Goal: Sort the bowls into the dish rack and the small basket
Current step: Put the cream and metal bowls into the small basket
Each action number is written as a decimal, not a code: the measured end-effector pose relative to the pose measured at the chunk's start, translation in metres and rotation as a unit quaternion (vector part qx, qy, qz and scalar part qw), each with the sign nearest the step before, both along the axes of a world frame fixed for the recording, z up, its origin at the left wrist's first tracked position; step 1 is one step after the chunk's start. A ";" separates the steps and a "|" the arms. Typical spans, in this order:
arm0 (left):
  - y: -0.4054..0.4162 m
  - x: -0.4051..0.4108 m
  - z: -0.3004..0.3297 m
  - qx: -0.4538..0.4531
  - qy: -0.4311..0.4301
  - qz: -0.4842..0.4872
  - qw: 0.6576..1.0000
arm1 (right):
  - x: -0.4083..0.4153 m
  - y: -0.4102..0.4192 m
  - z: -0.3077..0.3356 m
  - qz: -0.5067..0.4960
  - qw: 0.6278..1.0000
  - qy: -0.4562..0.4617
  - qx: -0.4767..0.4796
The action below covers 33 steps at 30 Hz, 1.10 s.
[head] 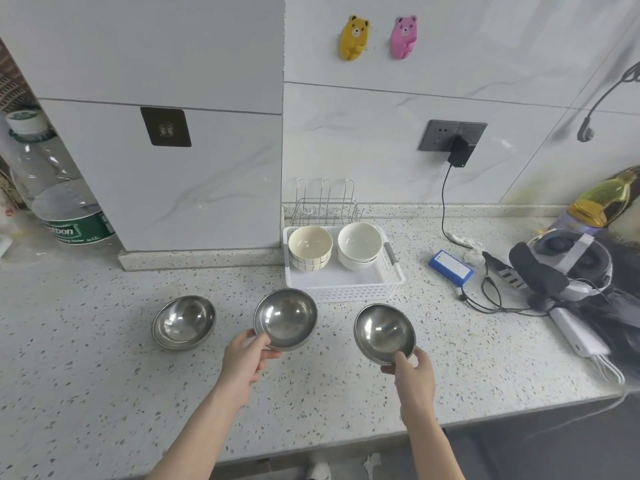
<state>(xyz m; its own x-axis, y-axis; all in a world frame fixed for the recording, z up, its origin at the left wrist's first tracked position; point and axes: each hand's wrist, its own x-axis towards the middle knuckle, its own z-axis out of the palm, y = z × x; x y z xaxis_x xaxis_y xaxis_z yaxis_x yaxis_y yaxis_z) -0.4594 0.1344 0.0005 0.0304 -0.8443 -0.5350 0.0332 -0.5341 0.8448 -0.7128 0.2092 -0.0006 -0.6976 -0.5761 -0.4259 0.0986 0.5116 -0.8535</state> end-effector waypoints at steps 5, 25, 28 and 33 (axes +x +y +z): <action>-0.026 -0.019 0.018 -0.034 0.010 -0.008 0.999 | -0.020 -0.027 0.028 0.015 0.997 0.063 -0.029; -0.099 -0.084 0.043 -0.093 0.006 0.037 0.995 | -0.114 -0.160 0.098 0.278 0.939 0.191 0.073; -0.103 -0.086 0.041 -0.093 0.010 0.049 0.994 | -0.117 -0.183 0.100 0.313 0.917 0.219 0.117; -0.105 -0.088 0.038 -0.095 0.011 0.054 0.994 | -0.120 -0.215 0.099 0.350 0.888 0.240 0.179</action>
